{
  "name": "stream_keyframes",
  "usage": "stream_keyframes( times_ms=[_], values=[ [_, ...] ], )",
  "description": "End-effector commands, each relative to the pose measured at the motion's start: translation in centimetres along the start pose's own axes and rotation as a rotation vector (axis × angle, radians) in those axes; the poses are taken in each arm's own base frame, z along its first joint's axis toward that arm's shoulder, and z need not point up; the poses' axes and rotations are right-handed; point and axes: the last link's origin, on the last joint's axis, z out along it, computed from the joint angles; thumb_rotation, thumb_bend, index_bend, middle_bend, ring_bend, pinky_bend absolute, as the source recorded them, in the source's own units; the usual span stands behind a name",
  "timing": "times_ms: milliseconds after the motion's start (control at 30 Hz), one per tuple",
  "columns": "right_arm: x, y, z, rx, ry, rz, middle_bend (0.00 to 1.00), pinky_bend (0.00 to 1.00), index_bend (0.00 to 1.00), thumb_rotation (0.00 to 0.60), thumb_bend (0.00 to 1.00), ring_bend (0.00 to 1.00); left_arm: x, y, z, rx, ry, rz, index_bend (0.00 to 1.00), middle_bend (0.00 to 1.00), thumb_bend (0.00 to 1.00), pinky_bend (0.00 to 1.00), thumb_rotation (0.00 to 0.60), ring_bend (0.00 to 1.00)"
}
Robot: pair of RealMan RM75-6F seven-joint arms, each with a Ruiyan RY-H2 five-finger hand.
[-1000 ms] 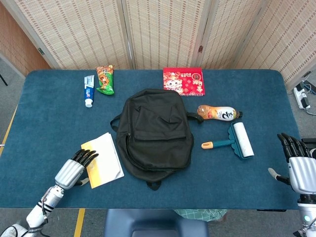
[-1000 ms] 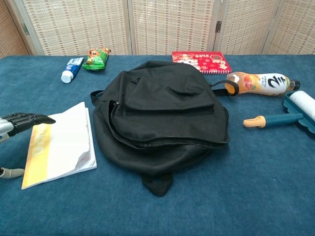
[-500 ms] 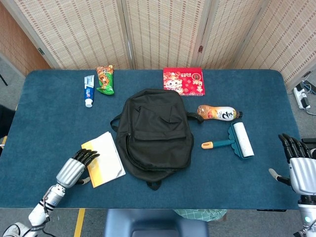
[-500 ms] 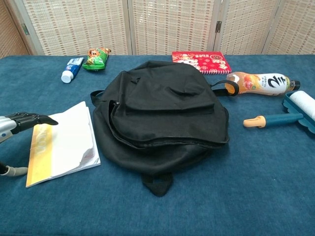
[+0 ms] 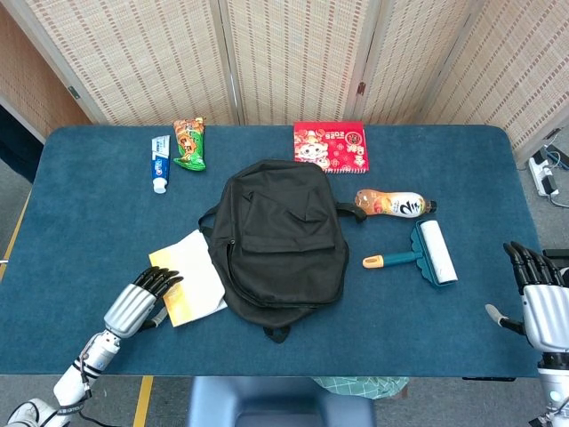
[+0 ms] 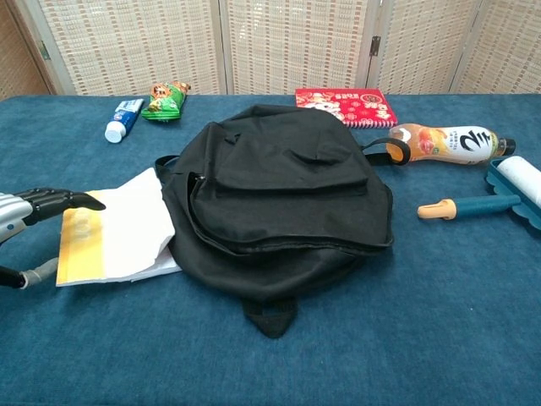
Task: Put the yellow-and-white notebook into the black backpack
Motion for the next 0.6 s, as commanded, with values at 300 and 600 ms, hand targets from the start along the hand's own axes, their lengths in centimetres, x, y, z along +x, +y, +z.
stream_keyframes(
  times_ms=[300, 600],
  values=[
    [-0.1, 0.1, -0.1, -0.006, -0.002, 0.003, 0.11, 0.12, 0.00, 0.600, 0.05, 0.12, 0.1, 0.3, 0.7, -0.007, 0.009, -0.029, 0.19, 0.19, 0.50, 0.17, 0.600, 0.16],
    [0.1, 0.3, -0.4, -0.011, 0.002, 0.003, 0.11, 0.12, 0.00, 0.600, 0.05, 0.12, 0.2, 0.4, 1.9, -0.002, 0.025, -0.065, 0.25, 0.19, 0.50, 0.17, 0.600, 0.16]
  ],
)
